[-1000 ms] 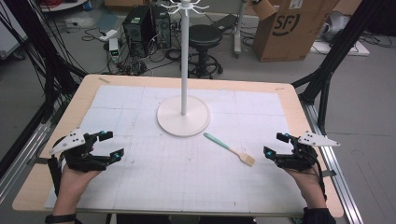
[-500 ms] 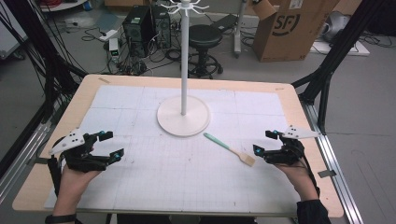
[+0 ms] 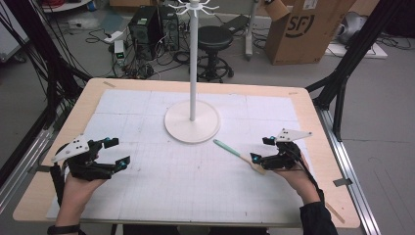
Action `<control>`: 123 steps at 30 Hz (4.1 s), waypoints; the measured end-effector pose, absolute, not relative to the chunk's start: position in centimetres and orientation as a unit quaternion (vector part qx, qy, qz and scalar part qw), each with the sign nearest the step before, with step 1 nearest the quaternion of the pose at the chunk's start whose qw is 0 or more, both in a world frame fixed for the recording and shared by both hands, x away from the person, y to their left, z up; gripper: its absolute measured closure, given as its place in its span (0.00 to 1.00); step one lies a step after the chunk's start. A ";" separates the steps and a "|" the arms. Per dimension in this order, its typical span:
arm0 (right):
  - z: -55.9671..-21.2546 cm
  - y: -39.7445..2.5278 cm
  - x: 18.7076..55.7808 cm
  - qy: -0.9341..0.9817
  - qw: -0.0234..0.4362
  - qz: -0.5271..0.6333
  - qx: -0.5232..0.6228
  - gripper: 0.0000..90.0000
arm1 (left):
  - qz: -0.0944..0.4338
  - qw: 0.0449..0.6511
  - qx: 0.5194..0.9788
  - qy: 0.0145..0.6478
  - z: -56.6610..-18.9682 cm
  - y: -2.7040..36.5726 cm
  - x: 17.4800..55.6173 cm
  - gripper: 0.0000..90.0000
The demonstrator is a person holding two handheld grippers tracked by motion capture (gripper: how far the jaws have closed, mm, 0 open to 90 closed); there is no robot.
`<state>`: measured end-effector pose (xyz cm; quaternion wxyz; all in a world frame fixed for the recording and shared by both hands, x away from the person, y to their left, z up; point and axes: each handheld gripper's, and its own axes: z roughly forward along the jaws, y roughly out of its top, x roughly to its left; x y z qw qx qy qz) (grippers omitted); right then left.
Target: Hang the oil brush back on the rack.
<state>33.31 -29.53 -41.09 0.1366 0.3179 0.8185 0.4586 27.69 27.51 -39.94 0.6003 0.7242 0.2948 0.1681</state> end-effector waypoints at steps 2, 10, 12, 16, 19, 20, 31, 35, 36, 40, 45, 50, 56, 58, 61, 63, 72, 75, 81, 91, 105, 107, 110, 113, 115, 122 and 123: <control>-41.3 -29.0 33.5 0.824 0.134 0.452 0.313 0.22 | 0.168 0.600 0.724 0.296 -40.0 27.5 27.7 0.18; -42.2 -27.6 34.0 0.833 0.126 0.441 0.310 0.30 | 0.168 0.599 0.724 0.297 -40.1 27.5 27.8 0.18; -42.5 -27.3 34.0 0.834 0.124 0.438 0.312 0.32 | 0.168 0.599 0.724 0.297 -40.1 27.5 27.8 0.18; -43.0 -26.9 34.2 0.840 0.122 0.429 0.310 0.39 | 0.167 0.599 0.725 0.297 -40.2 27.5 27.7 0.18; -43.4 -26.5 34.3 0.849 0.120 0.416 0.303 0.46 | 0.167 0.597 0.726 0.298 -40.2 27.5 27.8 0.18; -43.4 -26.5 34.3 0.849 0.120 0.416 0.303 0.46 | 0.167 0.597 0.726 0.298 -40.2 27.5 27.8 0.18; -44.3 -25.8 34.5 0.865 0.116 0.387 0.298 0.72 | 0.164 0.597 0.726 0.299 -40.3 27.5 27.8 0.18; -44.4 -25.9 34.7 0.867 0.117 0.381 0.299 0.76 | 0.164 0.597 0.726 0.300 -40.4 27.5 27.8 0.18; -44.4 -25.9 34.7 0.867 0.117 0.381 0.299 0.76 | 0.164 0.597 0.726 0.300 -40.4 27.5 27.8 0.18; -44.4 -25.8 34.6 0.868 0.120 0.380 0.297 0.77 | 0.164 0.595 0.726 0.302 -40.4 27.5 27.8 0.18; -44.3 -25.6 34.6 0.870 0.123 0.375 0.294 0.83 | 0.163 0.596 0.726 0.300 -40.4 27.4 27.8 0.19; -44.4 -25.6 34.6 0.865 0.114 0.377 0.311 0.87 | 0.164 0.597 0.726 0.300 -40.3 27.5 27.7 0.19; -44.3 -25.6 34.6 0.865 0.115 0.374 0.314 0.91 | 0.164 0.595 0.727 0.301 -40.3 27.4 27.7 0.19; -44.3 -25.5 34.6 0.867 0.119 0.372 0.309 0.92 | 0.165 0.595 0.727 0.300 -40.3 27.4 27.6 0.19; -44.3 -25.5 34.6 0.869 0.125 0.371 0.301 0.92 | 0.165 0.595 0.727 0.301 -40.3 27.5 27.6 0.19; -44.2 -25.5 34.6 0.870 0.123 0.372 0.299 0.92 | 0.165 0.596 0.726 0.302 -40.3 27.5 27.6 0.19; -43.3 -26.3 34.1 0.854 0.127 0.403 0.304 0.92 | 0.165 0.596 0.725 0.302 -40.3 27.5 27.6 0.19; -42.3 -26.7 33.8 0.840 0.134 0.429 0.305 0.92 | 0.166 0.596 0.725 0.302 -40.3 27.6 27.6 0.19; -40.7 -27.2 33.4 0.820 0.140 0.461 0.309 0.92 | 0.167 0.598 0.723 0.302 -40.2 27.7 27.5 0.19; -35.9 -27.5 32.8 0.793 0.160 0.508 0.296 0.92 | 0.165 0.599 0.722 0.303 -40.2 27.7 27.4 0.19; -27.5 -27.7 32.5 0.758 0.204 0.559 0.268 0.92 | 0.166 0.600 0.721 0.304 -40.3 27.9 27.4 0.19; -26.5 -27.8 32.6 0.753 0.207 0.565 0.265 0.92 | 0.166 0.600 0.722 0.303 -40.3 27.9 27.4 0.19; -24.7 -27.7 32.7 0.747 0.217 0.573 0.259 0.92 | 0.165 0.601 0.721 0.303 -40.3 27.9 27.4 0.19; -23.5 -27.6 32.9 0.742 0.221 0.578 0.257 0.92 | 0.165 0.601 0.721 0.303 -40.3 27.9 27.4 0.19; -23.3 -27.6 32.9 0.742 0.224 0.578 0.256 0.92 | 0.165 0.601 0.721 0.303 -40.3 27.9 27.4 0.19; -21.5 -27.2 33.8 0.731 0.230 0.590 0.255 0.92 | 0.165 0.603 0.719 0.302 -40.3 28.0 27.4 0.19; -21.3 -27.2 33.9 0.730 0.231 0.590 0.254 0.92 | 0.165 0.603 0.719 0.303 -40.2 28.0 27.4 0.19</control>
